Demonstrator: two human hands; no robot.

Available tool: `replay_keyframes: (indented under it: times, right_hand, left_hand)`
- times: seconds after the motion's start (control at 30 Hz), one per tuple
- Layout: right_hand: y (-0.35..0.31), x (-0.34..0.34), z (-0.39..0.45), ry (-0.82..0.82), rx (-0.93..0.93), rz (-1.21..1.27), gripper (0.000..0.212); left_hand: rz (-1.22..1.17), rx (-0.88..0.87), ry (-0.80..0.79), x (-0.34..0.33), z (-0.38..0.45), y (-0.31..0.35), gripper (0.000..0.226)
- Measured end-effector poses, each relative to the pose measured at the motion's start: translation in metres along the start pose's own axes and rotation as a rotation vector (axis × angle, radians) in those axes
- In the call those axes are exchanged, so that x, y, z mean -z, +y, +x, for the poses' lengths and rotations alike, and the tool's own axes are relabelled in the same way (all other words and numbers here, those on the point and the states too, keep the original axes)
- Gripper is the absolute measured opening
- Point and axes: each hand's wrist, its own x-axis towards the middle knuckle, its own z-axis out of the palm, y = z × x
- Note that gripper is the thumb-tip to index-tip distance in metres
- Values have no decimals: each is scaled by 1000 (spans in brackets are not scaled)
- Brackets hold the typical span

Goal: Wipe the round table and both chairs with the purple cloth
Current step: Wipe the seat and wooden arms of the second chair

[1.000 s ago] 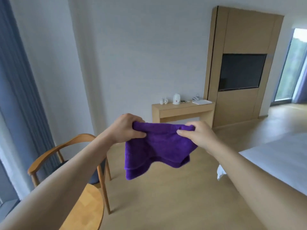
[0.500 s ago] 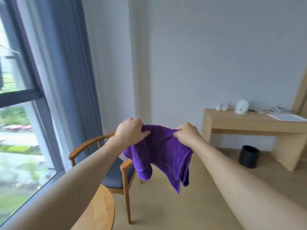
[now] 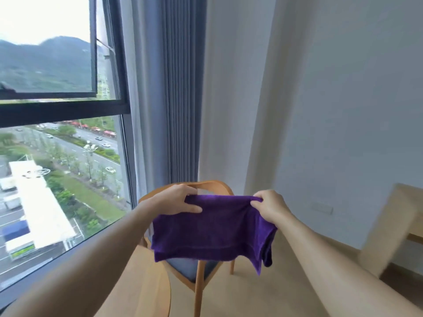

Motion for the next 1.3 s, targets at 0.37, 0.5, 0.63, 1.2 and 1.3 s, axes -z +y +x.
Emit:
replay_keyframes:
  times: [0.37,0.5,0.63,1.2,1.3]
  right_hand:
    - [0,-77,235,-124,62,41,13]
    - [-7,-135,316,-286,-12,105,17]
    - [-17,-207,378,-592,-109,368,17]
    - [39,-470,531,-1017,-272,440,24]
    - [73,-528,552,-930,-108,202,28]
  left_hand:
    - [-18,276,145,-31,173,-98,13]
    - [-19,541,189,-61,222,-140,23]
    - [-266,790,191,-101,268,-180,25]
    - [-94,1008,209,-258,364,-377,37]
    - [-63,1017,54,-320,372,-422,48]
